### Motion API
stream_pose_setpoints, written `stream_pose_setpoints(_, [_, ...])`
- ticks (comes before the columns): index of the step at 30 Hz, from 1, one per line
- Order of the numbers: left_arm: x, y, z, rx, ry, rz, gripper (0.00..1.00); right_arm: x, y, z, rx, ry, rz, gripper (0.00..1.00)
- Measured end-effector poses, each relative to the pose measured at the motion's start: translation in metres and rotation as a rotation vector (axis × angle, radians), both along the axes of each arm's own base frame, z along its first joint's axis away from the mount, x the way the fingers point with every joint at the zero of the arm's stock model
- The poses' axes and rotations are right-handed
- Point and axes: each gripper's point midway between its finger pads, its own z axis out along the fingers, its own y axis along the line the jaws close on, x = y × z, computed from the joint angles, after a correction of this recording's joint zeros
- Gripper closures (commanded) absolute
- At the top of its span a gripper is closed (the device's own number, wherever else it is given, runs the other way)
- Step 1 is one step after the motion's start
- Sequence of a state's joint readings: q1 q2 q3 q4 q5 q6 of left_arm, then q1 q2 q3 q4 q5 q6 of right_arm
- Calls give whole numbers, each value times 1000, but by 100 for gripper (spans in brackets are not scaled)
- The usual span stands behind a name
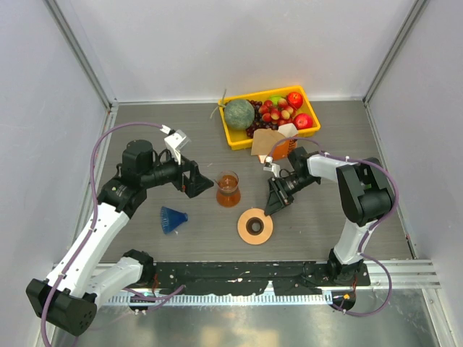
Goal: Place the coffee filter in the dripper
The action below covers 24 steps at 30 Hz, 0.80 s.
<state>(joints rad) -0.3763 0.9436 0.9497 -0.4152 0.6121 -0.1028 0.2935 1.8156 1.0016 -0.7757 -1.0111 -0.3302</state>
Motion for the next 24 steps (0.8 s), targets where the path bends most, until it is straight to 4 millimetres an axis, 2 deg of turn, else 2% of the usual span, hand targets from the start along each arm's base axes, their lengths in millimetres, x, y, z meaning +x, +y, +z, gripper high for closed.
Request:
stream_pose_setpoints(2, [0, 0, 0, -1, 0, -1, 0, 0, 1, 1, 9, 2, 0, 78])
stream_pose_setpoints(6, [-1, 0, -1, -1, 5, -1, 1, -1, 3, 5, 32, 11, -1, 94])
stream_pose_setpoints(14, [-6, 0, -7, 12, 17, -25, 1, -6, 3, 15, 60, 2, 19, 95])
stream_pose_setpoints(17, [-9, 1, -12, 34, 22, -40, 1, -9, 4, 29, 90, -22, 34, 95])
stream_pose_setpoints(24, [-17, 4, -14, 48, 29, -54, 1, -11, 10, 81, 203, -116, 57, 95])
